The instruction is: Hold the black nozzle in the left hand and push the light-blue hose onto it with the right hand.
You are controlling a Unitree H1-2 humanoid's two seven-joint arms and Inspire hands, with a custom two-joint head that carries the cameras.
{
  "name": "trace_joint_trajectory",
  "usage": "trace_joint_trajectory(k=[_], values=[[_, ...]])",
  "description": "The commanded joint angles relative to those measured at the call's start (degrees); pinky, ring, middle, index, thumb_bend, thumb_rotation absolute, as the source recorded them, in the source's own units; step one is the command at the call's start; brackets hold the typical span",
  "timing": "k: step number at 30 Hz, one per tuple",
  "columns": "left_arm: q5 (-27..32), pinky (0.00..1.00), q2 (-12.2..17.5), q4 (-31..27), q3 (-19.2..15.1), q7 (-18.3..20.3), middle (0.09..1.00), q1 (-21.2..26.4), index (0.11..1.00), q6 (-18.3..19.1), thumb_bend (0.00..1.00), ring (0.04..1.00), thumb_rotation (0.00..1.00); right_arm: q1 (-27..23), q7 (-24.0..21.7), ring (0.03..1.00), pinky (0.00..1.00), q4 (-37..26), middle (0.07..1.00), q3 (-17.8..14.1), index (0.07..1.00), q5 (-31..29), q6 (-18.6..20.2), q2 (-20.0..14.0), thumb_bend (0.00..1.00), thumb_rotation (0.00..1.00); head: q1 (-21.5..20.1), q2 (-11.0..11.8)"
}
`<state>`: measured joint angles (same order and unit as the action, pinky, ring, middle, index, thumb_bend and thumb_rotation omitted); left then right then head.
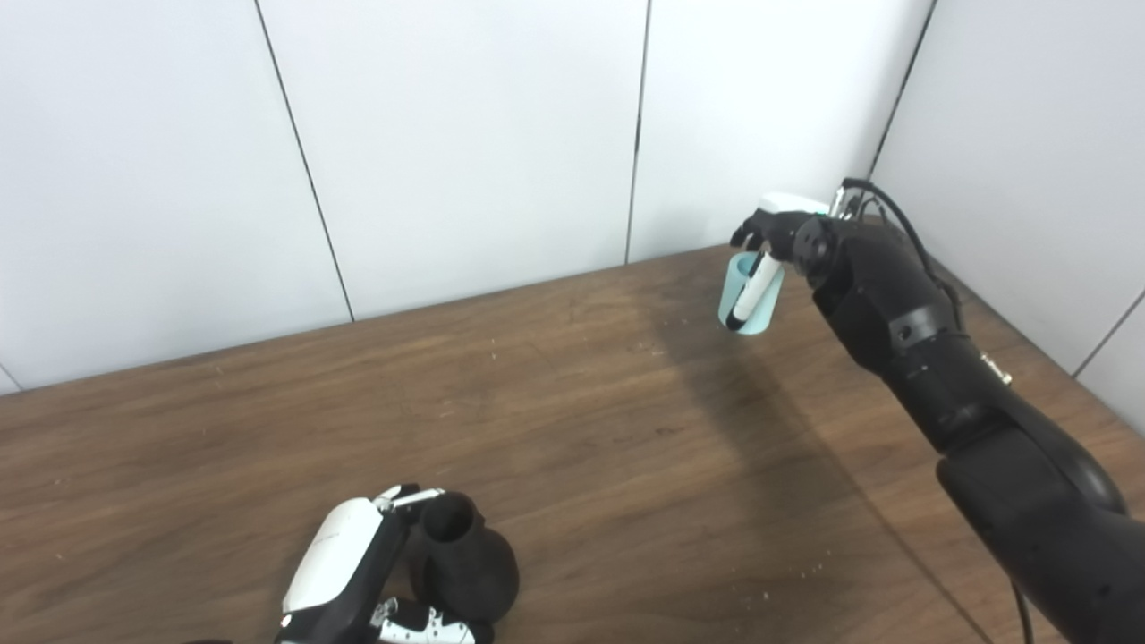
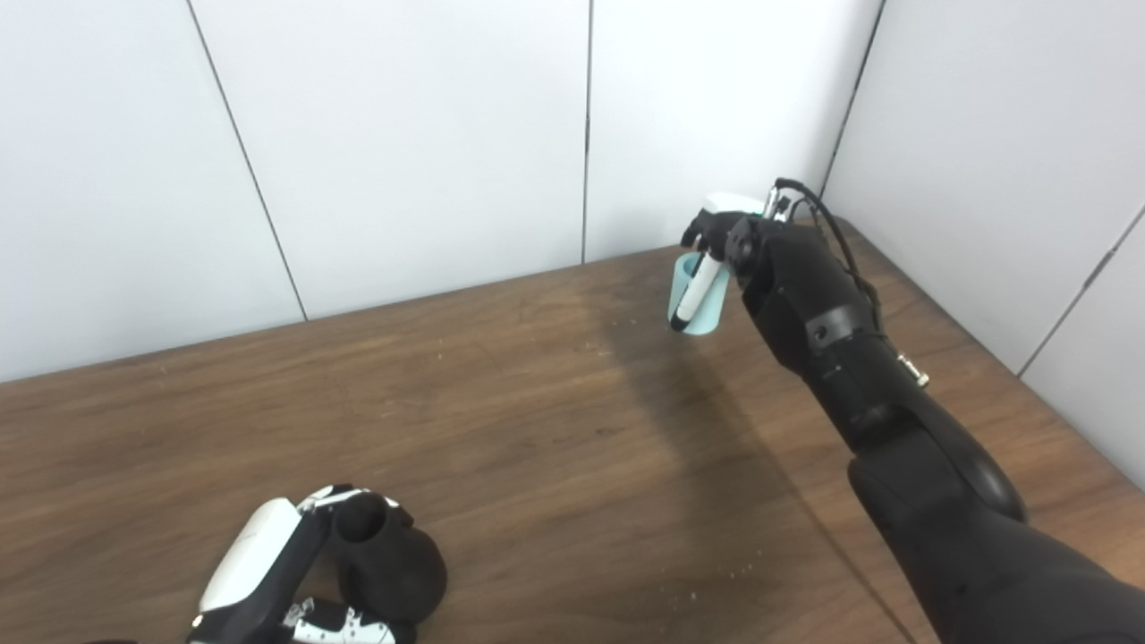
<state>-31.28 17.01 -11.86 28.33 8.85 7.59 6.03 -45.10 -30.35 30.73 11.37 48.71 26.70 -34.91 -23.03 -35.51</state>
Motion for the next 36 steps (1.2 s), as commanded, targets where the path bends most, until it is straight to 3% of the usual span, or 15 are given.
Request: trace_joint_trajectory(k=[1, 7, 13, 14, 17, 21, 23, 24, 25, 26, 30, 36], values=[[-0.3, 0.88, 1.0, 2.7, 2.5, 6.1, 0.425, -3.8, 0.498, 2.3, 0.52, 0.616, 0.00, -3.1, 1.5, 0.801, 0.73, -0.8, 0.825, -0.1, 0.835, -0.6, 0.1, -1.9, 0.93, 0.13, 0.0, 0.0], [-0.2, 0.88, 0.9, 2.7, 2.5, 6.1, 0.424, -3.7, 0.498, 2.2, 0.52, 0.616, 0.00, -1.9, 2.7, 0.783, 0.73, -0.9, 0.808, 2.2, 0.807, -1.0, -0.8, -2.7, 0.93, 0.10, 0.1, 0.2], [-0.2, 0.89, 0.9, 2.4, 2.6, 6.2, 0.424, -4.0, 0.499, 2.2, 0.52, 0.616, 0.00, -0.8, 4.5, 0.730, 0.67, -1.1, 0.759, 3.6, 0.777, -2.2, -1.3, -3.1, 0.92, 0.07, -0.1, 0.4], [-0.2, 0.89, 1.0, 2.4, 2.5, 6.2, 0.424, -4.0, 0.499, 2.2, 0.52, 0.616, 0.00, -0.7, 4.7, 0.676, 0.59, -1.3, 0.722, 3.8, 0.776, -2.2, -1.1, -3.1, 0.92, 0.06, -0.1, 0.4], [0.1, 0.89, 1.1, 2.6, 2.4, 6.1, 0.424, -4.0, 0.499, 1.9, 0.52, 0.618, 0.00, -0.5, 5.5, 0.622, 0.53, -1.4, 0.688, 4.2, 0.772, -2.3, -1.2, -3.2, 0.91, 0.04, -0.1, 0.4], [0.1, 0.89, 1.1, 2.8, 2.4, 6.0, 0.428, -4.0, 0.499, 1.6, 0.52, 0.618, 0.00, -0.3, 6.9, 0.389, 0.31, -1.3, 0.485, 4.4, 0.756, -2.8, -1.6, -3.1, 0.91, 0.02, 0.0, 0.2], [0.1, 0.89, 1.2, 2.7, 2.4, 6.1, 0.429, -4.0, 0.499, 1.7, 0.52, 0.618, 0.00, -0.3, 7.5, 0.348, 0.27, -1.3, 0.445, 4.4, 0.745, -3.1, -1.7, -3.1, 0.91, 0.01, 0.1, 0.2], [0.1, 0.89, 1.3, 2.6, 2.3, 6.1, 0.428, -3.9, 0.499, 1.8, 0.52, 0.618, 0.00, -0.5, 7.9, 0.502, 0.42, -1.1, 0.586, 4.6, 0.733, -3.1, -1.8, -3.2, 0.90, 0.01, 0.1, 0.1], [0.2, 0.89, 1.3, 2.6, 2.3, 6.2, 0.428, -4.0, 0.499, 1.9, 0.52, 0.618, 0.00, -0.6, 8.1, 0.570, 0.51, -1.0, 0.638, 4.7, 0.718, -3.2, -1.6, -3.1, 0.90, 0.01, 0.1, 0.1], [0.2, 0.89, 1.3, 2.5, 2.3, 6.2, 0.429, -4.0, 0.499, 2.0, 0.52, 0.620, 0.00, -0.6, 8.5, 0.589, 0.53, -1.0, 0.650, 4.6, 0.701, -3.2, -1.4, -3.1, 0.89, 0.00, 0.0, 0.1], [0.2, 0.89, 1.2, 2.7, 2.2, 6.0, 0.434, -4.0, 0.499, 2.0, 0.52, 0.622, 0.00, -0.2, 10.2, 0.566, 0.49, -1.2, 0.646, 4.4, 0.663, -3.7, -1.7, -2.9, 0.88, 0.00, -0.1, 0.0], [0.1, 0.89, 1.1, 2.3, 2.2, 6.0, 0.427, -4.1, 0.500, 2.2, 0.52, 0.623, 0.00, 0.5, 13.1, 0.574, 0.53, -0.9, 0.617, 4.5, 0.631, -4.6, -3.4, -3.1, 0.87, 0.00, 0.1, 0.0]])
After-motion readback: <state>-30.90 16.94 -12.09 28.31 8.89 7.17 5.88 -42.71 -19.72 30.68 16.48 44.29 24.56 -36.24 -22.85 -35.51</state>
